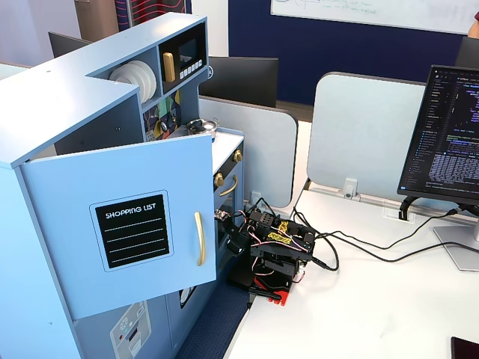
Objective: Pick up the green pineapple from the left cabinet and place it in the green recipient
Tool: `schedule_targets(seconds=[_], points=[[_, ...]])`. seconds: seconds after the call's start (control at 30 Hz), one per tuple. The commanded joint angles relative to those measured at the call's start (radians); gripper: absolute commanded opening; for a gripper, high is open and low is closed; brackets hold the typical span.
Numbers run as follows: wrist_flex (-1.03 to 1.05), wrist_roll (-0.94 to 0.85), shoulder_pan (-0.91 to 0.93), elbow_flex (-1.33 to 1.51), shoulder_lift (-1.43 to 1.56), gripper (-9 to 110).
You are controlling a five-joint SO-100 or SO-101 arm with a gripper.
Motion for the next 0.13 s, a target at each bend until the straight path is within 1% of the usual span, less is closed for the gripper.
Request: schedule_targets(seconds=[0.0, 0.1], points=[[0.143, -0.012, 0.008, -0.006, -0.008, 23], [0.179, -0.026, 0.008, -0.006, -0.008, 20]])
